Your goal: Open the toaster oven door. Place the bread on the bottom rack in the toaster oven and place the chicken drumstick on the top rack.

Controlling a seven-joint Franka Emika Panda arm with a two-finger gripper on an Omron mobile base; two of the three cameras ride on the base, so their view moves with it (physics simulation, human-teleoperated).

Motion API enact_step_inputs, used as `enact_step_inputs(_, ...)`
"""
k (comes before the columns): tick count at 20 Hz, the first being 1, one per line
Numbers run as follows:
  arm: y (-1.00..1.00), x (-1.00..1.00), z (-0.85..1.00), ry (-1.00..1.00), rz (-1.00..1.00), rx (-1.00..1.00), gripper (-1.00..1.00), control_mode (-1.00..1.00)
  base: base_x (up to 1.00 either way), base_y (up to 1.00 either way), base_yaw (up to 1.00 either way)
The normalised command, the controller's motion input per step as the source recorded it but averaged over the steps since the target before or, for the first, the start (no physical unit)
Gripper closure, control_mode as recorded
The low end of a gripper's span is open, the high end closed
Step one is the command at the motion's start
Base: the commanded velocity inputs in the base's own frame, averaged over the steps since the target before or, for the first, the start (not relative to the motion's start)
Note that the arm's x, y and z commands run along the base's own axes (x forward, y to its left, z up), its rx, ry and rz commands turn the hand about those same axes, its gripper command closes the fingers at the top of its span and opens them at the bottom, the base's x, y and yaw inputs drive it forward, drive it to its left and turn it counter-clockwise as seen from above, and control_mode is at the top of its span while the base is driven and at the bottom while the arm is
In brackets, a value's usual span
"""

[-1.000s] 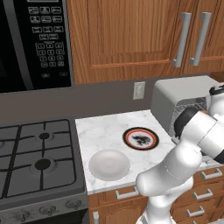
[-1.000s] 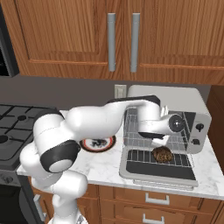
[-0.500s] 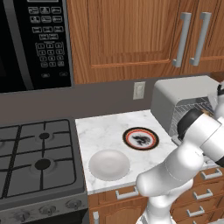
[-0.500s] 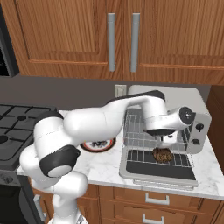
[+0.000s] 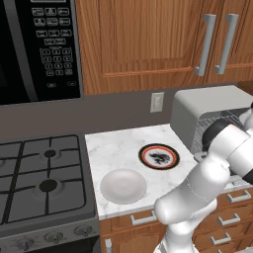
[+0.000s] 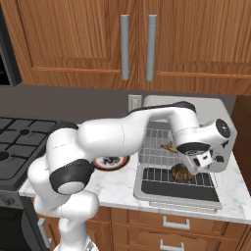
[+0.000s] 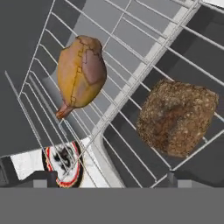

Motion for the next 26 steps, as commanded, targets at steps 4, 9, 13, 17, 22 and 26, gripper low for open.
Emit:
enact_step_inputs(4,-0.08,-0.37,-0.13,0.00,0.44,-0.31,-1.00,-1.00,0.00,0.00,0.00)
enact_step_inputs(9,-0.04,-0.43,-0.16,0.00,0.40,-0.32,-1.00,-1.00,0.00,0.00,0.00)
enact_step_inputs(13,0.06,-0.46,-0.34,0.00,0.19,-0.18,-1.00,-1.00,0.00,0.00,0.00)
enact_step_inputs(17,0.16,-0.34,-0.38,0.00,0.15,-0.12,-1.00,-1.00,0.00,0.00,0.00)
enact_step_inputs(22,0.38,-0.19,-0.33,0.00,0.02,-0.13,-1.00,-1.00,0.00,0.00,0.00)
enact_step_inputs(26,0.37,-0.16,-0.27,0.00,0.00,-0.12,-1.00,-1.00,0.00,0.00,0.00)
